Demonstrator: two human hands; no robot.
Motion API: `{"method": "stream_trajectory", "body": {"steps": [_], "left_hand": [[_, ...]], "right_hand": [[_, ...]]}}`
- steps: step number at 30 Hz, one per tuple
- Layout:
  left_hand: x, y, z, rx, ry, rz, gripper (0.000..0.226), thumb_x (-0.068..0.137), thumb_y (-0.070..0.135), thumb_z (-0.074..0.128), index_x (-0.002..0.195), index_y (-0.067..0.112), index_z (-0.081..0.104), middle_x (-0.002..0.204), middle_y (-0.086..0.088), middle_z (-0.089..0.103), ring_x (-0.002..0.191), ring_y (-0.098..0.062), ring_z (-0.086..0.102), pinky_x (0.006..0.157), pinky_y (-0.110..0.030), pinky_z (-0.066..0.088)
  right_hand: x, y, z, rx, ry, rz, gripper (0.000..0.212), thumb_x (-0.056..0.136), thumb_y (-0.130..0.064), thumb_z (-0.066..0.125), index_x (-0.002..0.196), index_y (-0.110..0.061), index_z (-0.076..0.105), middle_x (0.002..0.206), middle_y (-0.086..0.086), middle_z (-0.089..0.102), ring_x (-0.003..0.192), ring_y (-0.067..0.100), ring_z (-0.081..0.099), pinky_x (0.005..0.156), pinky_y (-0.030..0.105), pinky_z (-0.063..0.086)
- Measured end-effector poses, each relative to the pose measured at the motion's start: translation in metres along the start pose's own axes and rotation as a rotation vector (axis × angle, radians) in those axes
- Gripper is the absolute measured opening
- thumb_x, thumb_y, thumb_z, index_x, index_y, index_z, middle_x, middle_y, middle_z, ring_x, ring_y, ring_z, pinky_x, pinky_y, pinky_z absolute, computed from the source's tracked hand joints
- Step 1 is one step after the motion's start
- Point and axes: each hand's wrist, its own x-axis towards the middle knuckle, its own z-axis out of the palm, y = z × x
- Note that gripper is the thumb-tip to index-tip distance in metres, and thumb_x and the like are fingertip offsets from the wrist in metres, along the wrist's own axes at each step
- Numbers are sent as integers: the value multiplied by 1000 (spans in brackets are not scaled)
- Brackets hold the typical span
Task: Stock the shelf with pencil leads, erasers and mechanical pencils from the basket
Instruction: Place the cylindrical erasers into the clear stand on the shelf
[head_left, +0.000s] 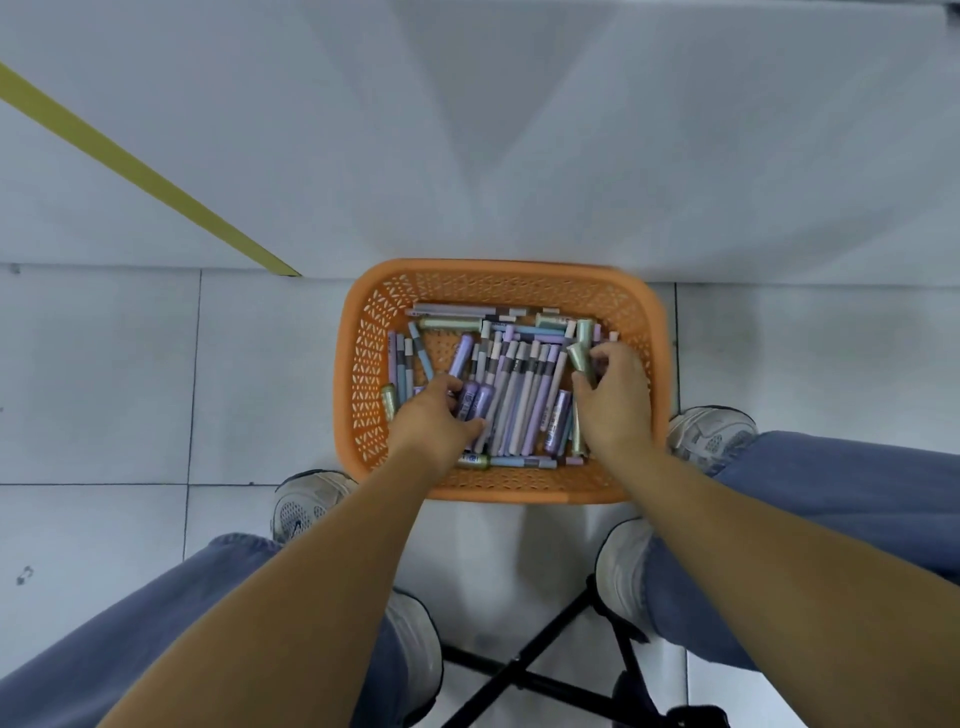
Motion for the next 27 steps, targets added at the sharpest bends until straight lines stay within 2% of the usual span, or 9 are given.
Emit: {"method": "stream_trajectory", "body": {"steps": [2,4,7,11,14,17,21,25,27], "left_hand": [[1,-2,0,-5,6,2,38,85,27,74,117,29,54,88,15,59,89,-18,63,76,-30,49],[3,-4,0,-11,-3,-2,38,85,27,74,119,27,57,90,13,61,89,-17,61,76,-27,46],[6,-5,1,-30,-23,-19,41,85,30,77,122,23,61,99,7,62,90,-17,60,78,-28,48],[9,-4,5,-107,-25,-25,38,82,27,80,116,19,64,91,10,61,87,-14,59,78,-26,46],[10,-2,7,-111,-27,-43,30,84,27,78,111,20,66,91,6,63,86,-16,59,74,-26,44],[9,-3,6,-129,-52,-34,23,90,24,71,112,23,65,91,4,64,79,-11,58,61,-18,42],[7,-4,-5,-290,51,-20,13,100,24,55,113,25,57,87,2,64,71,-10,62,57,-19,49],[14,-1,-20,-419,143,-47,9,104,22,43,109,24,49,86,4,62,74,-11,63,60,-26,50],[19,1,-23,-381,163,-46,7,103,24,42,107,26,48,83,6,61,73,-11,61,61,-24,47]], "right_hand": [[4,-2,6,17,4,38,31,88,-9,66,116,-8,53,115,6,54,107,23,52,92,31,43],[6,-5,12,25,-16,67,39,87,-10,68,123,-10,52,122,8,54,113,23,51,100,38,44],[11,-6,16,-52,-54,43,41,88,-13,66,127,-10,53,124,12,52,115,28,50,102,39,41],[17,-6,16,-50,-135,76,40,91,-24,64,126,-6,55,132,17,48,125,35,44,106,43,38],[18,-9,17,-27,-128,79,41,90,-27,65,124,-7,55,128,14,50,119,31,46,100,38,40],[16,-13,18,11,-106,72,34,90,-25,65,118,-9,57,117,9,58,106,27,53,86,34,42],[16,-18,20,11,-108,87,31,90,-29,64,117,-14,57,105,5,66,89,25,61,74,34,48],[22,-21,23,-1,-145,107,45,93,-32,61,131,-12,51,129,7,57,113,28,56,88,34,43],[25,-22,20,-7,-188,94,44,94,-31,59,132,-11,50,132,9,54,113,28,55,89,34,43]]}}
